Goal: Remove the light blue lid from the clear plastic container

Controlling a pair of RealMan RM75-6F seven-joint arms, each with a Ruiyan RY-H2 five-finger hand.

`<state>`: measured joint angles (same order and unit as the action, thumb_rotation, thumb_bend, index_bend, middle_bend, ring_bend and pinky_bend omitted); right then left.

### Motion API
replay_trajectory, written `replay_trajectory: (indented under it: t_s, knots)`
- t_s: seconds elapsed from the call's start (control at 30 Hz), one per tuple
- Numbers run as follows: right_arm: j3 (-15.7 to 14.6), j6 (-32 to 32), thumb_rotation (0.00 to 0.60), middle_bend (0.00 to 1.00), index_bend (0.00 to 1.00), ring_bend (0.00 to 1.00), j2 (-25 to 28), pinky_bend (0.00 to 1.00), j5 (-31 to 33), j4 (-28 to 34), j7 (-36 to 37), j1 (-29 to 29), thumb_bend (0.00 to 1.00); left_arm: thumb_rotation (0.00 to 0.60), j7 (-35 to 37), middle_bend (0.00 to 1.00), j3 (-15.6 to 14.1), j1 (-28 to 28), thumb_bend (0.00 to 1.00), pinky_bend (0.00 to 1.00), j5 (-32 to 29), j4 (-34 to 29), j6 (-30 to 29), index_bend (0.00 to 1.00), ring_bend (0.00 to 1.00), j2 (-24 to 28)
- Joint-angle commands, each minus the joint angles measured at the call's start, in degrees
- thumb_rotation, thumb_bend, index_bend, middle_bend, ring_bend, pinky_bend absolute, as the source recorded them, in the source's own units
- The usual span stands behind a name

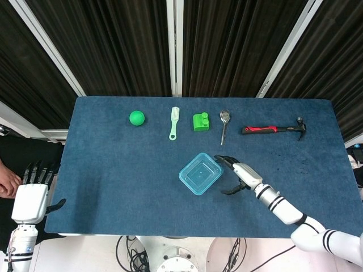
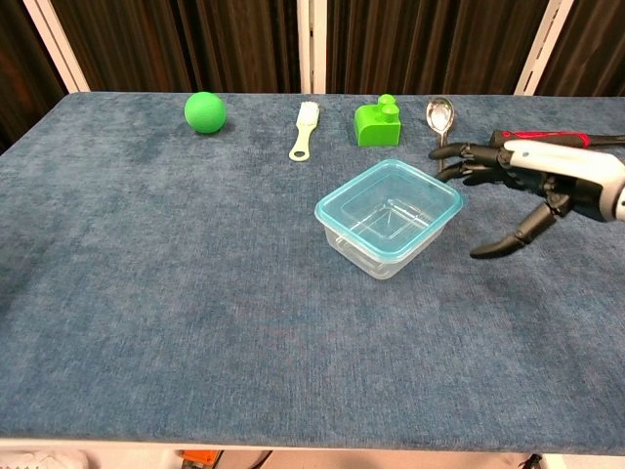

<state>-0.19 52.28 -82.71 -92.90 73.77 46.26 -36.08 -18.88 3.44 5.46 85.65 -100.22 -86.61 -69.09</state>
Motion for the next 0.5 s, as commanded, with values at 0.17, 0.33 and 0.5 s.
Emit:
replay_trajectory:
  t_s: [0.17, 0.33, 0.5]
  knots:
    - [-4.8, 5.1, 0.600, 0.15, 0.00, 0.00, 3.3, 0.00, -3.3, 7.9, -2.6, 3.2, 0.05, 0.600, 0.2, 0.12, 0.0, 0.4, 0.00, 0.02, 0.2, 0.3, 0.3, 0.15, 0.00, 0.0]
    - [-6.4, 6.7, 0.600, 0.15, 0.00, 0.00, 3.4, 0.00, -6.3, 11.1, -4.5, 3.0, 0.05, 0.600, 0.4, 0.12, 0.2, 1.0, 0.00, 0.02, 0.6, 0.5, 0.8, 0.15, 0.00, -0.1]
    - [-7.1, 5.5, 0.600, 0.15, 0.00, 0.00, 2.7, 0.00, -7.9, 12.5, -5.6, 1.1, 0.05, 0.600, 0.4, 0.12, 0.0, 1.3, 0.00, 0.02, 1.0, 0.6, 1.1, 0.15, 0.00, -0.1]
